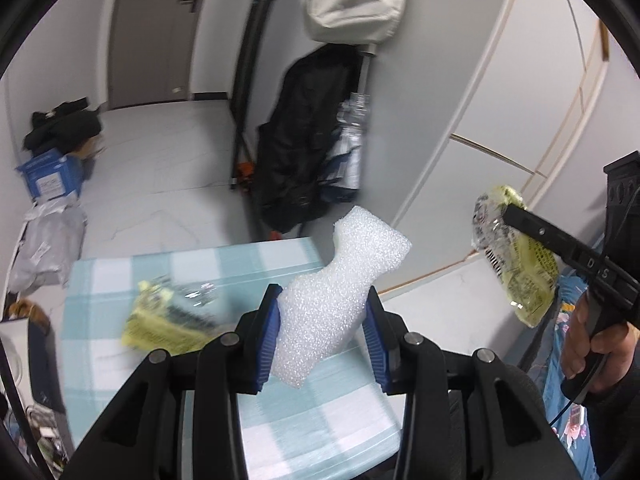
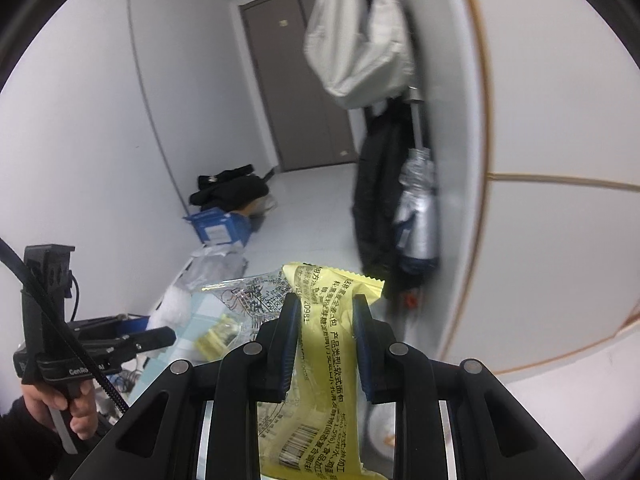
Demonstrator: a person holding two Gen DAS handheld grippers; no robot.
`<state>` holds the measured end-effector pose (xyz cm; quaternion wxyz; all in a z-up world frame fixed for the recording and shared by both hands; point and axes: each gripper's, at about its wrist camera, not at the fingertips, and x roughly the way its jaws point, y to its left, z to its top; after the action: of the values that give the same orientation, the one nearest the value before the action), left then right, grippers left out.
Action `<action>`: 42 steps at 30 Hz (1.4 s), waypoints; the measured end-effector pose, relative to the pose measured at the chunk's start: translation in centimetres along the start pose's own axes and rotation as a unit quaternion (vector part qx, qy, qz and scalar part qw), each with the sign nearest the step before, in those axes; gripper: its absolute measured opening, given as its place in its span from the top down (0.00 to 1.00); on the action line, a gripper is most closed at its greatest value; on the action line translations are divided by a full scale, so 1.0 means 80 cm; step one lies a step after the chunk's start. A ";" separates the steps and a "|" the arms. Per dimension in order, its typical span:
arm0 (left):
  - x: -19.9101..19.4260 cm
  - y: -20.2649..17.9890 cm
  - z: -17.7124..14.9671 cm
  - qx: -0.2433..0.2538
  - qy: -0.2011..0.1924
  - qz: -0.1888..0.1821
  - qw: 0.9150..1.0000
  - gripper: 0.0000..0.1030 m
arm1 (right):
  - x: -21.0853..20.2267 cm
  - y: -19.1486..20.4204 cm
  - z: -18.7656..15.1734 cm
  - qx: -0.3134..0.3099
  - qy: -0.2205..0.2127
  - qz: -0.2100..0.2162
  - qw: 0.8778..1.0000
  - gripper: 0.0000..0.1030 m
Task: Collect trash
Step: 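Carry the held bag and foam over the white round bin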
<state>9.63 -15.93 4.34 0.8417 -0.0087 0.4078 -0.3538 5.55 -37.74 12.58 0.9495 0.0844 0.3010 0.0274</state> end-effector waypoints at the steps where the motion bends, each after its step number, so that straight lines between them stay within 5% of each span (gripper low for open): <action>1: 0.008 -0.007 0.003 0.004 0.003 -0.005 1.000 0.67 | -0.003 -0.009 -0.002 0.003 0.001 -0.004 1.000 0.76; 10: 0.076 -0.062 0.019 0.028 0.037 -0.037 0.998 0.67 | -0.012 -0.113 -0.026 0.052 0.013 -0.045 0.998 0.76; 18: 0.167 -0.111 0.015 0.054 0.103 -0.056 0.992 0.67 | 0.013 -0.225 -0.082 0.113 0.060 -0.098 0.987 0.76; 23: 0.228 -0.136 0.001 0.073 0.155 -0.052 0.984 0.67 | 0.043 -0.270 -0.122 0.148 0.094 -0.092 0.980 0.76; 33: 0.344 -0.161 -0.044 0.126 0.279 -0.022 0.952 0.67 | 0.124 -0.329 -0.210 0.218 0.150 -0.065 0.962 0.76; 42: 0.404 -0.137 -0.073 0.099 0.384 0.032 0.917 0.67 | 0.206 -0.348 -0.258 0.253 0.191 -0.026 0.948 0.76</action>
<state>12.62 -42.07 -18.22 0.6281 0.2246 0.6623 -0.3411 7.14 -60.45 -18.26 0.8222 0.3073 0.4755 -0.0590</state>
